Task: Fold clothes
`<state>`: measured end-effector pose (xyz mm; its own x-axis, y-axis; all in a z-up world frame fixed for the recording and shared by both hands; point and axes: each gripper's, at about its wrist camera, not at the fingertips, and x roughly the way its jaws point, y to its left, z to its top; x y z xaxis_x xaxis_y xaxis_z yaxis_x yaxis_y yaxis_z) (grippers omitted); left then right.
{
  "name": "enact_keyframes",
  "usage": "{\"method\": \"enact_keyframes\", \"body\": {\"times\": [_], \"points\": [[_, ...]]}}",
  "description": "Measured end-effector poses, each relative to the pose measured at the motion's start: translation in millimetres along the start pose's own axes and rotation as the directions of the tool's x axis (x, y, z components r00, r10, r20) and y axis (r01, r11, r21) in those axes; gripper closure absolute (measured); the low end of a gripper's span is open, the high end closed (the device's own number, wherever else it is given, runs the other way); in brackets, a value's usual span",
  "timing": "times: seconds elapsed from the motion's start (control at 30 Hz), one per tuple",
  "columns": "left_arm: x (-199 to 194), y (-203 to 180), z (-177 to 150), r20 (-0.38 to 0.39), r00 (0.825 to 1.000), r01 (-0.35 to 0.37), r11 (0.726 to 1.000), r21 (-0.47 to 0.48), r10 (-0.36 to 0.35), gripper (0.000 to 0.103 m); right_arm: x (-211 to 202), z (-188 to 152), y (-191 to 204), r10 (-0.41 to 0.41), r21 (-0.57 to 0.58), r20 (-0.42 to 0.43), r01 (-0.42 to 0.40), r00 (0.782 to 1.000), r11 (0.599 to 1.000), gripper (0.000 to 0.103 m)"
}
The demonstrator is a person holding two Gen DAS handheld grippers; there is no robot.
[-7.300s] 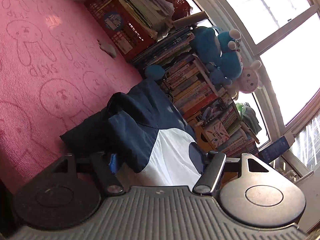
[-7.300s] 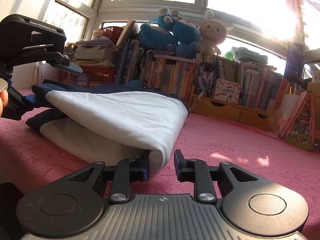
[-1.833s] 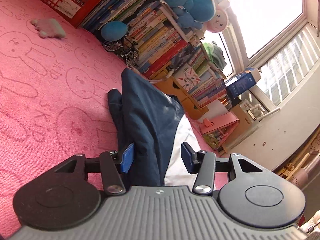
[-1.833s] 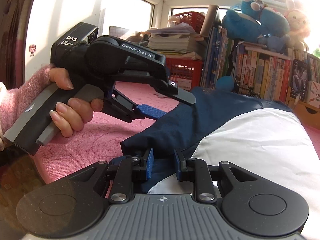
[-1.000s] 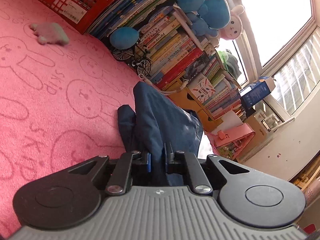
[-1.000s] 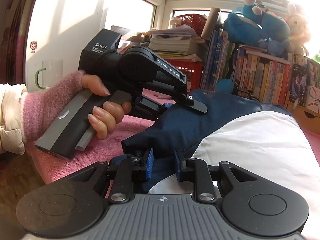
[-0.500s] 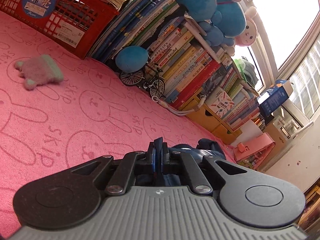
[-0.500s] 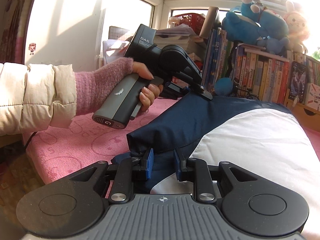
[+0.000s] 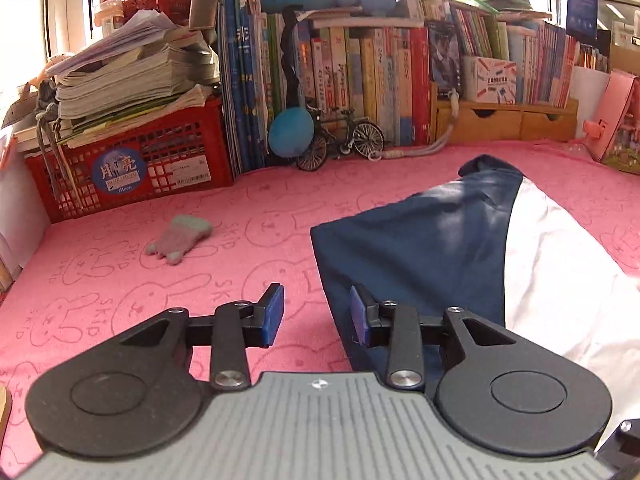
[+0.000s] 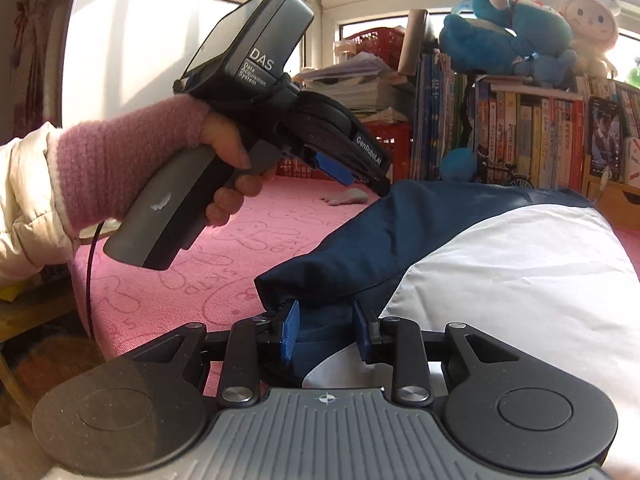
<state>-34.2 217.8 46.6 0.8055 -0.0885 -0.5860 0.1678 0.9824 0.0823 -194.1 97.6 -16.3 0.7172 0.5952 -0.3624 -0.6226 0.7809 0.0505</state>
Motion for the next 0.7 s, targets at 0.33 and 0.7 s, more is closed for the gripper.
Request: {"method": "enact_keyframes", "body": {"times": [0.33,0.7], "points": [[0.4,-9.4,0.1,-0.066,0.997,-0.036,0.999,-0.019,0.035,0.064,-63.6,28.5,-43.9,0.005,0.072,0.015,-0.006,1.0,0.997,0.049],[-34.8,-51.1,7.1,-0.023,0.995,0.099,0.995,0.006,-0.099,0.052,-69.5,41.6,-192.7,-0.039,0.5,-0.151,0.11,0.988,0.859,0.027]]}}
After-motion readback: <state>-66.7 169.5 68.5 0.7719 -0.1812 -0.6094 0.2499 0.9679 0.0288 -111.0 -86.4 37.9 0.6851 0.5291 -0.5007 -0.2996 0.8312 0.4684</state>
